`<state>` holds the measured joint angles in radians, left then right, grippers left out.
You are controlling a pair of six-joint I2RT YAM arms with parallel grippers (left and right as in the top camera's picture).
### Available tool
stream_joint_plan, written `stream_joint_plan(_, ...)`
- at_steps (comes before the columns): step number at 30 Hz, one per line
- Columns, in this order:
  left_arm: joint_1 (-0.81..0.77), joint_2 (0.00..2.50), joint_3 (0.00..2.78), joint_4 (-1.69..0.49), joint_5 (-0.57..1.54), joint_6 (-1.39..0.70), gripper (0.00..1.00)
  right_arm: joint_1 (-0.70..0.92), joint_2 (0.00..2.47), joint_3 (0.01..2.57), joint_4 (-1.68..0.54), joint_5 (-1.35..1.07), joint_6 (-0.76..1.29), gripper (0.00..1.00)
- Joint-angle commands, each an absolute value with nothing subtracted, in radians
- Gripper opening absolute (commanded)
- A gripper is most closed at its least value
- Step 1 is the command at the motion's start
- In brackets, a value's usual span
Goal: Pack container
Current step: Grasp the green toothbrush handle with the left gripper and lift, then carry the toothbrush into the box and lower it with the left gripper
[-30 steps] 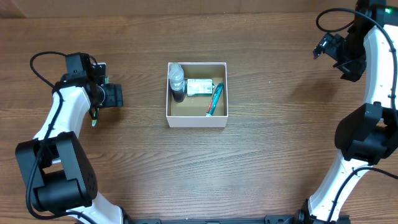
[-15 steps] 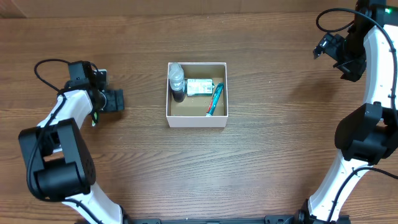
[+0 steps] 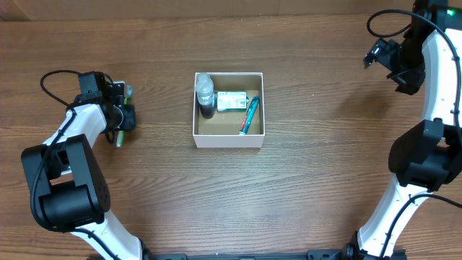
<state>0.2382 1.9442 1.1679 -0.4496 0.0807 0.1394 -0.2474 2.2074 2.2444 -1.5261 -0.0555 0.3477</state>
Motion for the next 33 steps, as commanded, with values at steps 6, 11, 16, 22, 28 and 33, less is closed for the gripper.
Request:
stream_joint_plan(6,0.235,1.997,1.148,-0.500,0.131,0.088,0.06,-0.244,2.167,2.266,-1.522,-0.061,0.356,1.00)
stream_joint_plan(11,0.235,1.996,1.172,-0.545,0.138,0.020,0.04,-0.244,2.167,2.266,-1.522,-0.061,0.356,1.00)
stream_joint_plan(16,0.235,1.994,1.296,-0.681,0.235,0.019,0.04,-0.244,2.167,2.266,-1.522,-0.061,0.356,1.00)
stream_joint_plan(22,0.235,1.993,1.523,-0.890,0.352,0.020,0.04,-0.244,2.167,2.266,-1.522,-0.061,0.356,1.00)
stream_joint_plan(28,0.216,1.989,1.821,-1.133,0.465,0.047,0.04,-0.244,2.167,2.266,-1.522,-0.061,0.356,1.00)
stream_joint_plan(33,0.142,1.940,1.988,-1.234,0.465,0.102,0.04,-0.244,2.167,2.266,-1.522,-0.061,0.356,1.00)
